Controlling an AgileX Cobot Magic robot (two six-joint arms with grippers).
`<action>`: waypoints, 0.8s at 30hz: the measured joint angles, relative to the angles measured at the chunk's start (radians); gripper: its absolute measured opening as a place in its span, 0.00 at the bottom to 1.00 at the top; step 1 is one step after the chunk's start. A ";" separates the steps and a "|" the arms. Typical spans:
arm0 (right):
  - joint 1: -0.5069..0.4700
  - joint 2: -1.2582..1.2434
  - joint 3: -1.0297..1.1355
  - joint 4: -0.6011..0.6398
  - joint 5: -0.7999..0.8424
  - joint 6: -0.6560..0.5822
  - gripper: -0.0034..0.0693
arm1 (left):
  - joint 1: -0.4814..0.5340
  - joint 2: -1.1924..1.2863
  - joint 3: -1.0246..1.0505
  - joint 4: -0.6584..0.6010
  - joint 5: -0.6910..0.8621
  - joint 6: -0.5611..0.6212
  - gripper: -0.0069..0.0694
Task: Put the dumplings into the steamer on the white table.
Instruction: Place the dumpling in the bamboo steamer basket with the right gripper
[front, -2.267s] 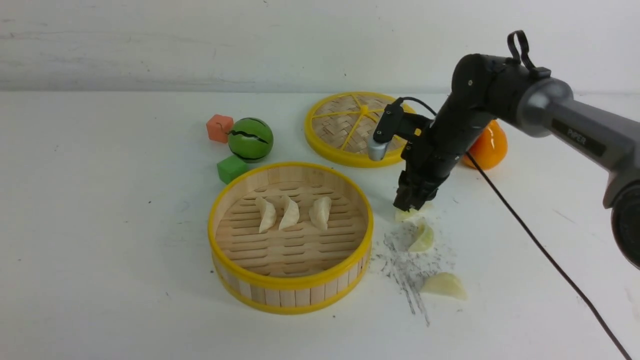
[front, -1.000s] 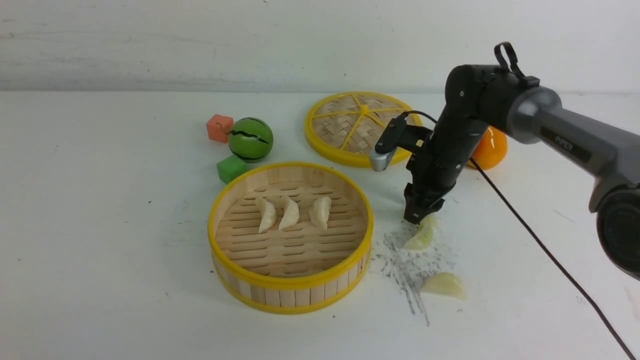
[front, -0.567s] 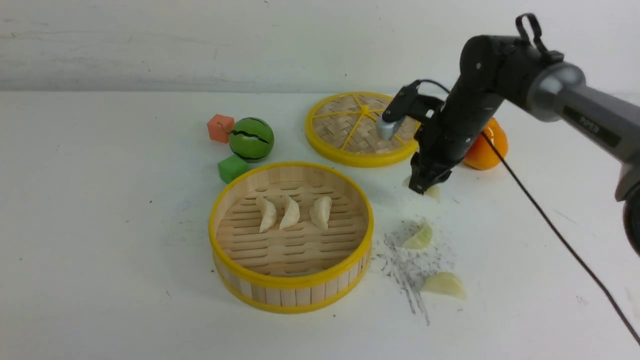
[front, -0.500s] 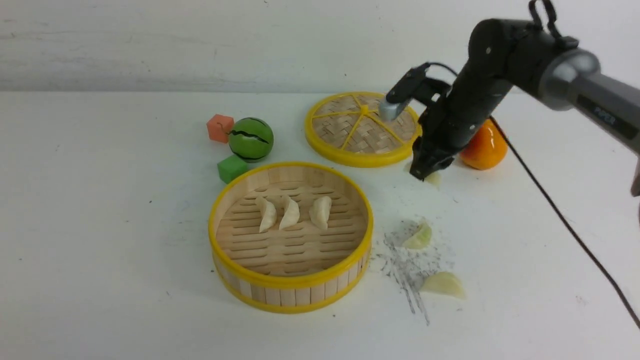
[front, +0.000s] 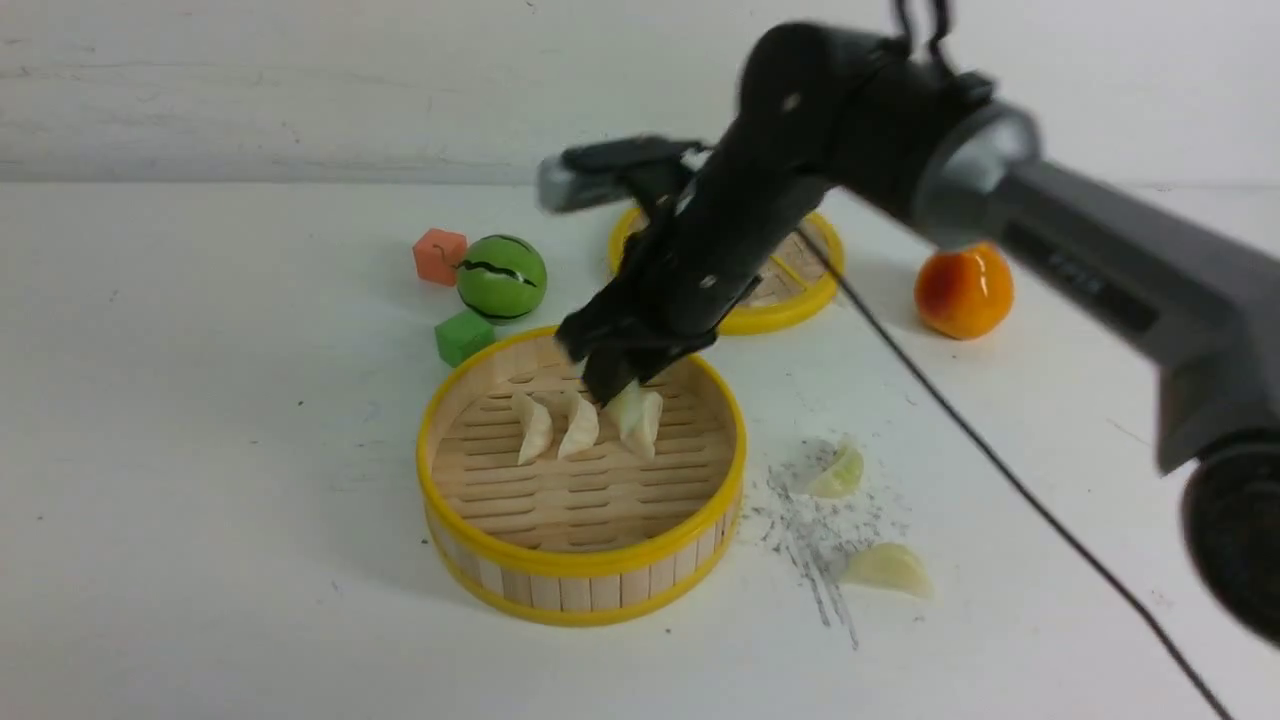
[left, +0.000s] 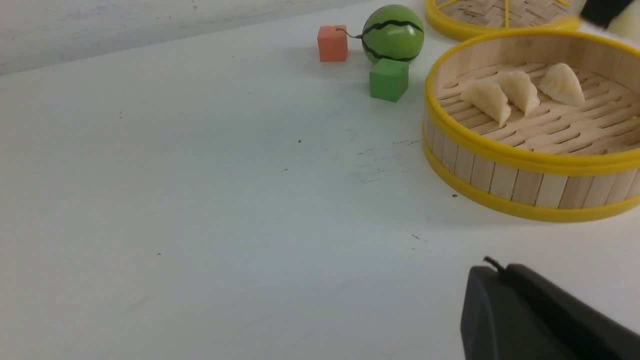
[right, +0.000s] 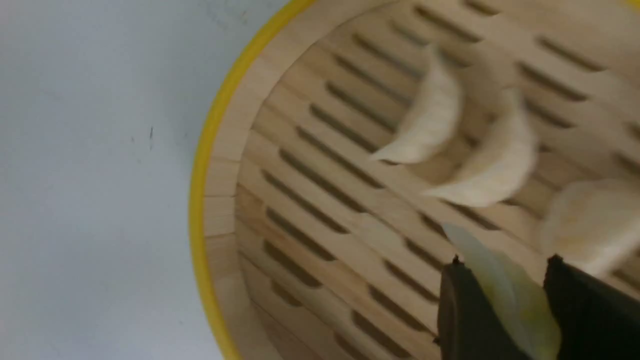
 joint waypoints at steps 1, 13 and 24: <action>0.030 0.014 0.002 -0.034 -0.016 0.035 0.32 | 0.000 0.000 0.000 0.000 0.000 0.000 0.09; 0.117 0.114 0.006 -0.150 -0.072 0.204 0.37 | 0.000 0.000 0.000 0.000 -0.001 0.000 0.09; 0.117 0.029 -0.054 -0.140 -0.015 0.091 0.76 | 0.000 0.000 0.000 0.000 0.000 0.000 0.09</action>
